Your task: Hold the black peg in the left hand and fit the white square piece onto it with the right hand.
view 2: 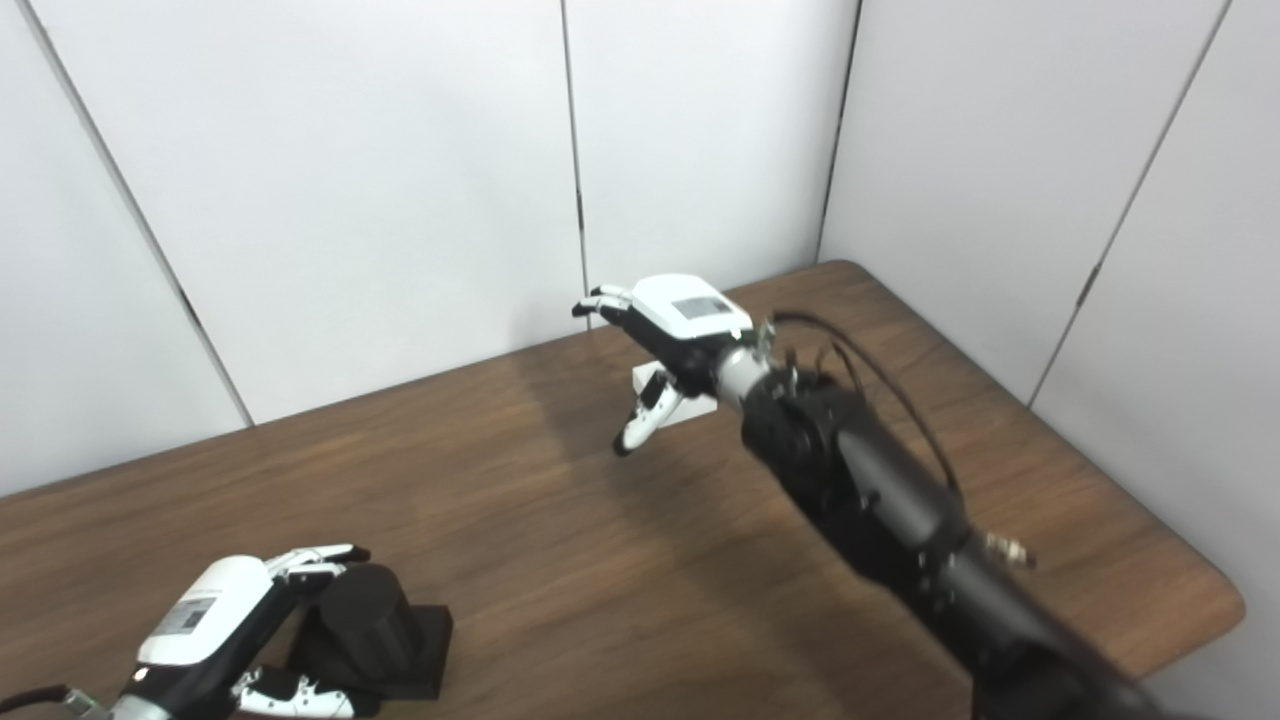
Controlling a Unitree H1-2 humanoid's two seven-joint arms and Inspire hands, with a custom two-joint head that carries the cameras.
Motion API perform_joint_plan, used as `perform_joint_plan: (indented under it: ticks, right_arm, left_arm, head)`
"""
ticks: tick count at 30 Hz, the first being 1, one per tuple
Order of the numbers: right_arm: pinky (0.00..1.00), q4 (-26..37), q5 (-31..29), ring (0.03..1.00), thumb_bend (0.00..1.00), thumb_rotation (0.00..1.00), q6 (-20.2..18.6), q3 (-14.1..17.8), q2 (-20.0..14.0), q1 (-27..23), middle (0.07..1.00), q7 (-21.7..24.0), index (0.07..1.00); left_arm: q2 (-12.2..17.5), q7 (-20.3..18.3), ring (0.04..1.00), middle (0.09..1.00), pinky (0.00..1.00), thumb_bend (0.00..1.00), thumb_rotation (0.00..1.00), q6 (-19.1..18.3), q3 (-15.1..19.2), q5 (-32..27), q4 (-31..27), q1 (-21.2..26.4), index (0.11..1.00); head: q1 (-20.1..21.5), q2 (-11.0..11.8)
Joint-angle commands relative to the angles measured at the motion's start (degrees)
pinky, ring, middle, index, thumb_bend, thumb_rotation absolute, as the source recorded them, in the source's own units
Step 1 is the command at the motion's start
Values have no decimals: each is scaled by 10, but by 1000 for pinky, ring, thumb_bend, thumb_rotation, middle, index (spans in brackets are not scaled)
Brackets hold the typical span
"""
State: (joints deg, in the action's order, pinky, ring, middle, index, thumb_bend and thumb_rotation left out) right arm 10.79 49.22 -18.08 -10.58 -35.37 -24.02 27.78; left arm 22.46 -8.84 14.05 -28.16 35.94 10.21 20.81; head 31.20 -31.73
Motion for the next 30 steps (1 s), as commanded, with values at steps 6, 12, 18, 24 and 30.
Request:
perform_joint_plan:
  ticks: [6, 12, 18, 24, 30]
  right_arm:
    - [859, -33, 54, 957, 947, 173, -23, -28, -15, -76, 969, 60, 901]
    - [885, -53, 87, 974, 913, 192, -38, -63, -16, -115, 983, 138, 916]
    - [903, -74, 117, 994, 944, 198, -41, -90, -14, -137, 994, 190, 914]
    - [906, -124, 135, 984, 997, 247, -25, -109, -15, -149, 977, 188, 891]
    - [891, -172, 134, 969, 974, 207, -13, -112, -15, -151, 965, 159, 877]
  left_arm:
    - [24, -42, 835, 837, 761, 522, 51, -11, -6, 13, 3, -23, 488]
    - [24, -48, 834, 834, 757, 522, 50, -13, -3, 9, -1, -25, 488]
    - [22, -50, 831, 838, 768, 522, 50, -12, -2, 7, -3, -29, 488]
    - [22, -54, 831, 837, 756, 522, 50, -16, 2, 7, -11, -30, 488]
    - [21, -58, 837, 840, 756, 522, 50, -22, 7, 8, -17, -31, 489]
  head:
    - [5, 1]
    - [4, 1]
    - [3, -1]
    - [0, -2]
    - [-5, -3]
